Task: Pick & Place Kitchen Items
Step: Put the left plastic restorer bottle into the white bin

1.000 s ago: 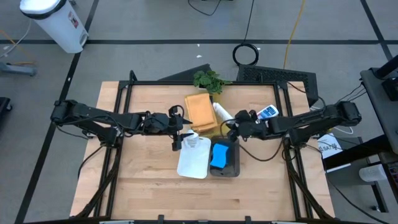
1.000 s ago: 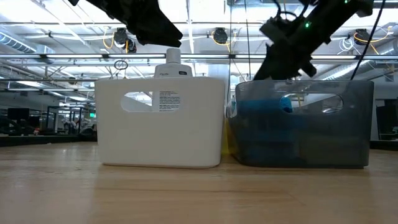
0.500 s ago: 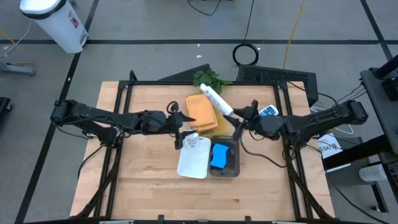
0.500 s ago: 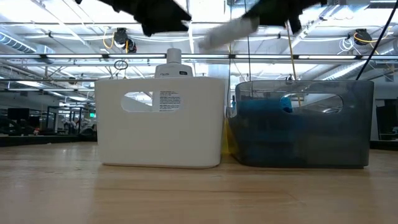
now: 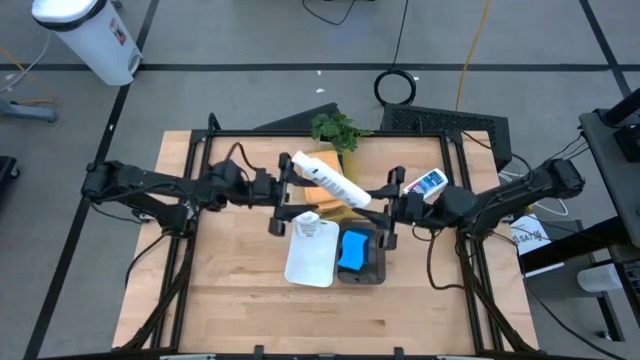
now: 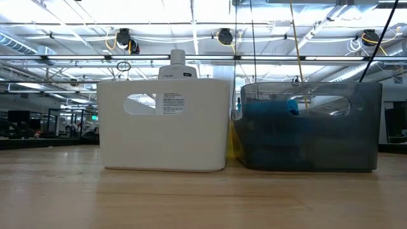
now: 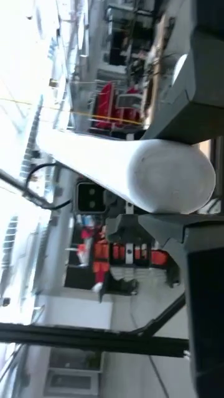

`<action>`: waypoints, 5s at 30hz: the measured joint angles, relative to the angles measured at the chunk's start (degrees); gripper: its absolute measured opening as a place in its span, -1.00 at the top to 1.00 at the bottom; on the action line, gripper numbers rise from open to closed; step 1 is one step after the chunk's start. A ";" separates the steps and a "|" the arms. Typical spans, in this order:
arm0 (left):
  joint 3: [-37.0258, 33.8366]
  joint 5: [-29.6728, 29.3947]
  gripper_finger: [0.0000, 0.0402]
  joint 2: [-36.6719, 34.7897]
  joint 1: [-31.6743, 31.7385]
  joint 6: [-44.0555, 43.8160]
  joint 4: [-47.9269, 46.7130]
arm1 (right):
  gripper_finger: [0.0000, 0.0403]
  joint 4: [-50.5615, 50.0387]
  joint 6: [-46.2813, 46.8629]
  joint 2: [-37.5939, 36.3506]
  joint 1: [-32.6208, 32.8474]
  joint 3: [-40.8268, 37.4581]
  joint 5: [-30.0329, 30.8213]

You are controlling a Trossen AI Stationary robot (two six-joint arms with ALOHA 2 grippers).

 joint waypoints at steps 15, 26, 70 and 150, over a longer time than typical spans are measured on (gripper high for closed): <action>0.00 4.07 -0.13 0.00 1.58 -1.06 5.46 | 0.40 6.44 -1.00 7.07 -0.44 -0.11 -1.40; 0.00 3.49 -0.13 0.00 1.65 -3.79 6.91 | 0.40 8.07 0.41 7.65 -2.90 0.00 -2.09; -0.07 -4.48 0.54 -2.93 -2.08 -0.87 -31.45 | -0.16 -13.67 14.26 7.04 -9.87 0.00 -10.60; 28.28 -6.25 -0.27 -0.92 -5.10 -3.87 -75.94 | 0.62 -15.89 13.89 28.54 -10.86 12.48 -20.28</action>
